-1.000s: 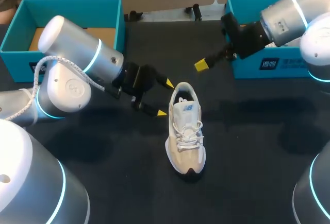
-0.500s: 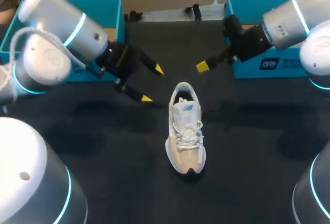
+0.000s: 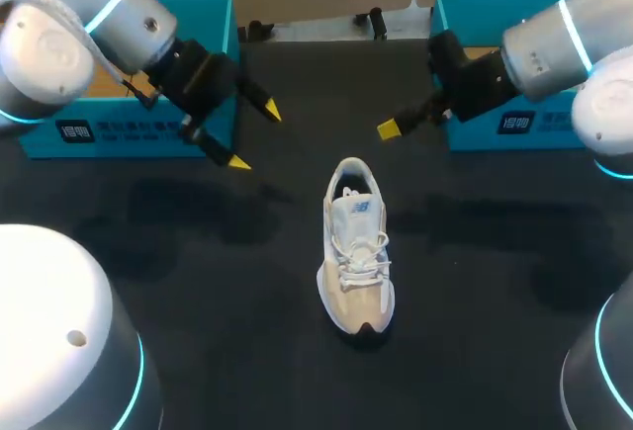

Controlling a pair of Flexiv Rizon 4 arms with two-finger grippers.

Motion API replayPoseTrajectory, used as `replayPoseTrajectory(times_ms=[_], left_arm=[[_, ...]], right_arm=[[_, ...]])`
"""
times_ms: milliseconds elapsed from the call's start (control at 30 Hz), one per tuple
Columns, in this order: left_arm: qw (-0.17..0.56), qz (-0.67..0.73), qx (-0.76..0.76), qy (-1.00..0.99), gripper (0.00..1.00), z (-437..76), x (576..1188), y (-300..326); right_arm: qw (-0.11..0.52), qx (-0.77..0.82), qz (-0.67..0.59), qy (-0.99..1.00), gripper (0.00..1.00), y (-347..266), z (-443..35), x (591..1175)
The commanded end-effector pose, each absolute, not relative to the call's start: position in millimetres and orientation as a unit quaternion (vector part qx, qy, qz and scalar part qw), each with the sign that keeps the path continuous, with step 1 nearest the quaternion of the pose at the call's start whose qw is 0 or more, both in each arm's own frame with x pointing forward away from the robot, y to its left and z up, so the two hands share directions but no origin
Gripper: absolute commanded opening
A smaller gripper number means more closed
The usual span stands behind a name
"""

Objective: Take the shoe out of the shoebox, open the shoe tongue, remove and reinsert the insole, then place the shoe into the shoebox

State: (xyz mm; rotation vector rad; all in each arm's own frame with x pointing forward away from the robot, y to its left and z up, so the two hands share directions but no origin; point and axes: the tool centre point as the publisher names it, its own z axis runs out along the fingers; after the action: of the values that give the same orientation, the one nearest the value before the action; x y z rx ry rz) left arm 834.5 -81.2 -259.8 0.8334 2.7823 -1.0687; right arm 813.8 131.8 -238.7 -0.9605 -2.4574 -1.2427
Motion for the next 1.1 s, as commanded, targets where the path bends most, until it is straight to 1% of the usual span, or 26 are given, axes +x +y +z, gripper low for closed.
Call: replayPoseTrajectory(times_ms=[33, 100, 367, 800, 1100], left_arm=[[0.027, -0.346, 0.268, 0.899, 1.0, -249, 837, -63], [0.032, -0.343, 0.263, 0.901, 1.0, -247, 839, -58], [0.051, -0.339, 0.245, 0.907, 1.0, -246, 844, -47], [0.051, -0.339, 0.245, 0.907, 1.0, -246, 844, -47], [0.051, -0.339, 0.245, 0.907, 1.0, -246, 844, -47]], right_arm=[[0.05, -0.388, -0.369, -0.843, 0.0, 152, -239, 810], [0.032, -0.407, -0.35, -0.843, 0.0, 156, -239, 812], [0.004, -0.444, -0.288, -0.848, 0.0, 171, -245, 811], [-0.062, -0.511, -0.261, -0.817, 0.0, 165, -263, 794], [-0.059, -0.548, -0.216, -0.806, 0.0, 165, -277, 782]])
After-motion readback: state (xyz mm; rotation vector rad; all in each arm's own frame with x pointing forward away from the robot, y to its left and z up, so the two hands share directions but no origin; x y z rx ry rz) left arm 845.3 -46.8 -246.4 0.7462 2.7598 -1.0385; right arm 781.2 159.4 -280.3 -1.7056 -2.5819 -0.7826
